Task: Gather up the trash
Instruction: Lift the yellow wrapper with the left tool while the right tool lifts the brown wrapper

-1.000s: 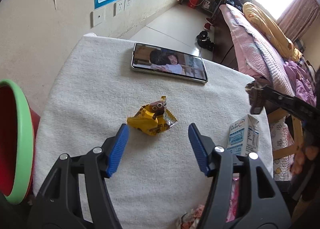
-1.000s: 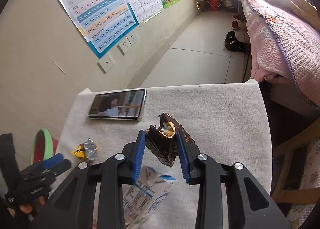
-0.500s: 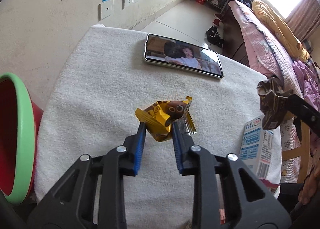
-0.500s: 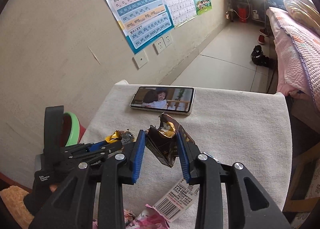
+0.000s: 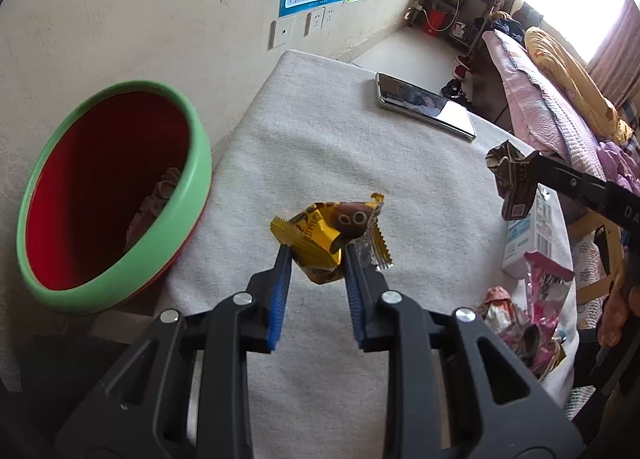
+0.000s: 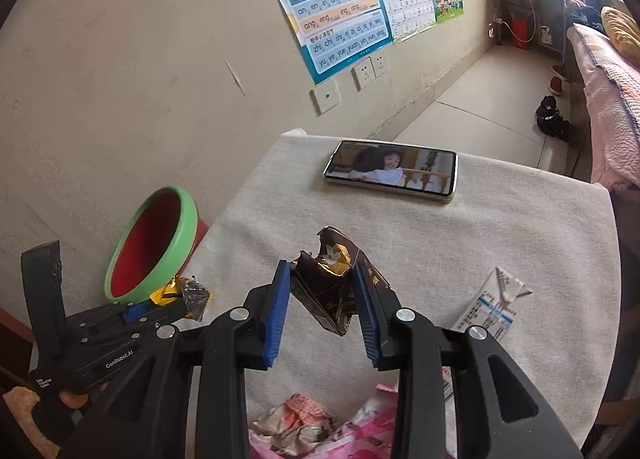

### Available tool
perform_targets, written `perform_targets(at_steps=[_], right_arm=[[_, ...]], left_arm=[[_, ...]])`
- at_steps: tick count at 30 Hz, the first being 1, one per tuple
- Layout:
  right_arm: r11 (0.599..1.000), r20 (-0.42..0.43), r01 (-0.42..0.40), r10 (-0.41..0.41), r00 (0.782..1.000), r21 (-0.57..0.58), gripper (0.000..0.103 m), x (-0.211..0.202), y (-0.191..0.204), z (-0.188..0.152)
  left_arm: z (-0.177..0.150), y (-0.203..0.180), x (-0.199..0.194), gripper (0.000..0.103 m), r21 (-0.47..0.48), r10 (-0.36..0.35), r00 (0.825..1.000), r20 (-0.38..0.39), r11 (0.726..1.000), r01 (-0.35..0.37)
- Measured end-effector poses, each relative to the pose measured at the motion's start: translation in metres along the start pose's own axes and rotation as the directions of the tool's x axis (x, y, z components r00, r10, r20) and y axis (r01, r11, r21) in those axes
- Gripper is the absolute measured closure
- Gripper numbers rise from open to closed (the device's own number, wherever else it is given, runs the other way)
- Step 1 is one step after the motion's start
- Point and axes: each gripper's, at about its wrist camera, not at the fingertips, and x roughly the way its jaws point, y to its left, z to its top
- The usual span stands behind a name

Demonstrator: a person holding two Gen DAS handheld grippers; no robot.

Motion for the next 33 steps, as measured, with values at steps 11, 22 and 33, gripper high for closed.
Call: perform_targets(at_steps=[11,22,33], right_arm=[[1.0,0.005,-0.002,0.002,1.0,0.014,0.071,-0.009,0.024,-0.021],[1.0,-0.009,0.001,-0.001,1.0,0.021,0.071,-0.004,0.025,-0.027],[1.0,-0.02,0.002,-0.002,1.0,0.019,0.071,0.0,0.026,-0.027]], left_arm=[[-0.007,0.018,-0.008,0.077,-0.039,0.012,1.0,0.018,0.999,-0.012],[-0.011,0.023,-0.01,0.077,-0.053,0.012,1.0,0.023,0.999,-0.011],[-0.012,0.026,-0.008,0.077,-0.057,0.013,1.0,0.016,0.998,-0.012]])
